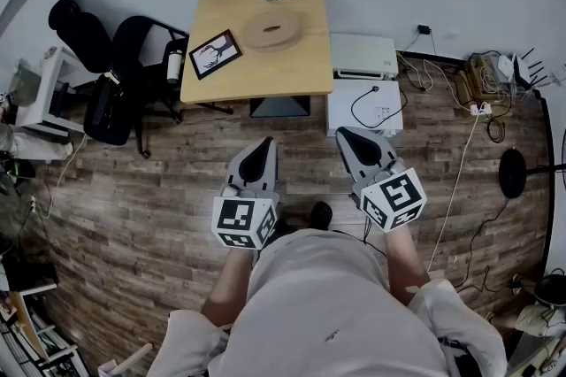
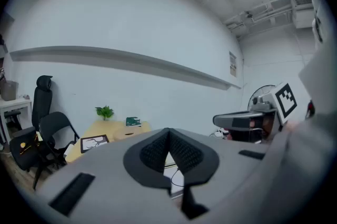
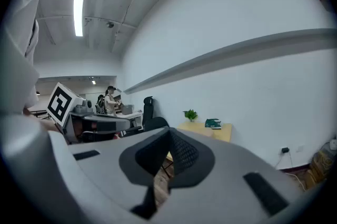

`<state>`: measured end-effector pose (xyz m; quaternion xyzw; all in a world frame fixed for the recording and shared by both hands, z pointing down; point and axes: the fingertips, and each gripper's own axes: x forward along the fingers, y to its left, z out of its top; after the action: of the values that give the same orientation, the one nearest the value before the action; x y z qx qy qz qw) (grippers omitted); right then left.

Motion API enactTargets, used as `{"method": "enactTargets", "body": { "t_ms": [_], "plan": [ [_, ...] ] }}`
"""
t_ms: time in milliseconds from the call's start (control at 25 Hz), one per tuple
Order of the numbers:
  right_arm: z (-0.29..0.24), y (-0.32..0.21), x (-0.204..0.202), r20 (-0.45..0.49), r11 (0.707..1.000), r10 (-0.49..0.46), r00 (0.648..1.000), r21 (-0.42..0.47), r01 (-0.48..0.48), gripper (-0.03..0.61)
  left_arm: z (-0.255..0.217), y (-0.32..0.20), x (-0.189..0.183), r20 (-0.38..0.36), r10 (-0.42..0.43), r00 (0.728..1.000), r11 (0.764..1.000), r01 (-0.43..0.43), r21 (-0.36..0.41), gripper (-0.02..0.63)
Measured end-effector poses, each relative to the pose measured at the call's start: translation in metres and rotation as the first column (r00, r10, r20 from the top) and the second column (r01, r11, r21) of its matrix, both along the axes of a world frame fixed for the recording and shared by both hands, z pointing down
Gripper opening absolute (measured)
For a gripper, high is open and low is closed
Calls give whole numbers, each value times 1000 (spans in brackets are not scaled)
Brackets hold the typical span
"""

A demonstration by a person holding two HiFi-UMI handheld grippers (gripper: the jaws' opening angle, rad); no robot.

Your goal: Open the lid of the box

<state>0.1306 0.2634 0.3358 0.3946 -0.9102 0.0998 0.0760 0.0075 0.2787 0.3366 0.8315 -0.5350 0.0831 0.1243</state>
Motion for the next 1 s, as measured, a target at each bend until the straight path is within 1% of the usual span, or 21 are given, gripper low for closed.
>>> {"method": "enactTargets", "body": {
  "t_ms": [160, 280, 360, 440, 640, 760, 880, 1000],
  "plan": [
    [2, 9, 6, -15, 1000, -9, 1000, -7, 8, -3, 9, 12, 14, 16, 33, 999, 999, -33, -30, 3],
    [10, 15, 13, -16, 999, -12, 1000, -37, 11, -3, 11, 22, 25, -1, 52, 999, 998, -52, -34, 3],
    [12, 19, 14, 8, 998, -15, 1000, -56, 16, -3, 10, 26, 28, -17, 57, 998, 998, -57, -27, 5],
    [13, 22, 16, 20, 998, -8, 1000, -54, 9, -2, 9, 29, 30, -31, 61, 998, 998, -62, -21, 5],
    [18, 26, 22, -3, 999, -5, 1000, -42, 5, -2, 12, 35, 36, -37, 66, 997, 998, -66, -24, 5],
    [23, 28, 20, -19, 999, -1, 1000, -47, 0, -2, 18, 38, 31, -41, 50, 998, 998, -52, -36, 5],
    [29, 25, 12, -33, 998, -4, 999, -59, 2, -2, 21, 37, 18, -37, 21, 999, 999, -23, -43, 6],
    [32, 20, 1, -42, 998, -15, 999, -66, 12, 25, 26, 31, 2, -30, -5, 1000, 999, 4, -53, 8]
  ]
}}
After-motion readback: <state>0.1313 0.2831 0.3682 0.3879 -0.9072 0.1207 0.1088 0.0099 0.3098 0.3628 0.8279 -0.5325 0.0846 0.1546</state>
